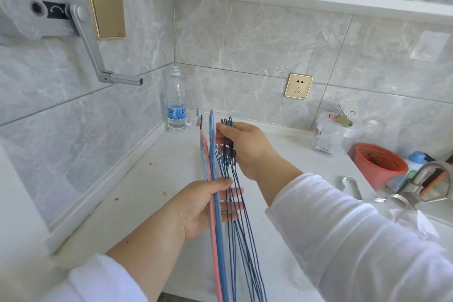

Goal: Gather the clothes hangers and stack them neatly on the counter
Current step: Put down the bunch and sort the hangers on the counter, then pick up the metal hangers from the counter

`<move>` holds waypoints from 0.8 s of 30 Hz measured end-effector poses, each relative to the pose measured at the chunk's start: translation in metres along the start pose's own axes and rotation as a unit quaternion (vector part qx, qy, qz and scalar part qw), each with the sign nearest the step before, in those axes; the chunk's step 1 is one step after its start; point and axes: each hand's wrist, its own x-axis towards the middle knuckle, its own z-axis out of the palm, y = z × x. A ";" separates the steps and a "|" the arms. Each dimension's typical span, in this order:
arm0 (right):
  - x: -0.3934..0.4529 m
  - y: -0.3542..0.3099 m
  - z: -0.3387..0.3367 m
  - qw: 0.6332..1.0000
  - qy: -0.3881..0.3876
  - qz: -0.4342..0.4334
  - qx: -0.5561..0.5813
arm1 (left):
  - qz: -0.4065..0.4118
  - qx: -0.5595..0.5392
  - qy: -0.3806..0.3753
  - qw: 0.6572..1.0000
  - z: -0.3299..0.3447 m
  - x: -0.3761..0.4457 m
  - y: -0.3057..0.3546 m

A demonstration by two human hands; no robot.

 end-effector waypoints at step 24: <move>-0.075 0.062 -0.212 0.776 0.179 0.245 -0.553 | 0.061 -0.010 -0.023 0.998 0.036 0.019 -0.018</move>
